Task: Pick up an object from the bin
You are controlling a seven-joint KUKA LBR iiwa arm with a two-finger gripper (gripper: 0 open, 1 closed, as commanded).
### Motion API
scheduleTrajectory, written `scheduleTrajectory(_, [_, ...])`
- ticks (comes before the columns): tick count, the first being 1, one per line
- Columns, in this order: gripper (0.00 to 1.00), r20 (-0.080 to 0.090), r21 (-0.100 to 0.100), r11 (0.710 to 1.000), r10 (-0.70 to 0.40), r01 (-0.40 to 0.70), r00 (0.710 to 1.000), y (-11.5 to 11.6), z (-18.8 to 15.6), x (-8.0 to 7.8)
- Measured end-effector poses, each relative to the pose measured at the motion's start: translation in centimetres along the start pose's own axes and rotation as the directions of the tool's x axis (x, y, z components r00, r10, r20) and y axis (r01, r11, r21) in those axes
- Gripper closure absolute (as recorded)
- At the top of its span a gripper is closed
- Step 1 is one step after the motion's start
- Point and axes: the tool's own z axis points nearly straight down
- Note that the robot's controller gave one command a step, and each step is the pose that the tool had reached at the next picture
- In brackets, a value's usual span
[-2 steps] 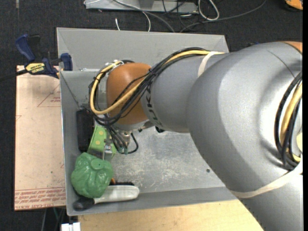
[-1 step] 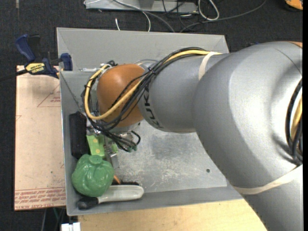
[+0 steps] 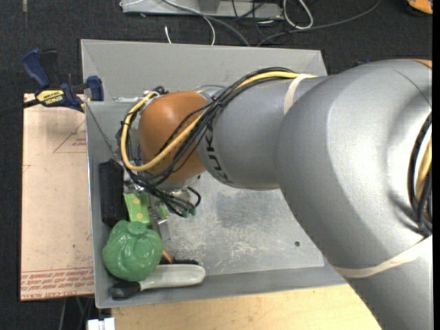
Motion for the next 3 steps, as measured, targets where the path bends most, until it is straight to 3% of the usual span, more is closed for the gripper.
scheduleTrajectory(3, [1.00,0.003,-0.002,1.000,0.004,-0.004,1.000,0.0,-3.1,0.0])
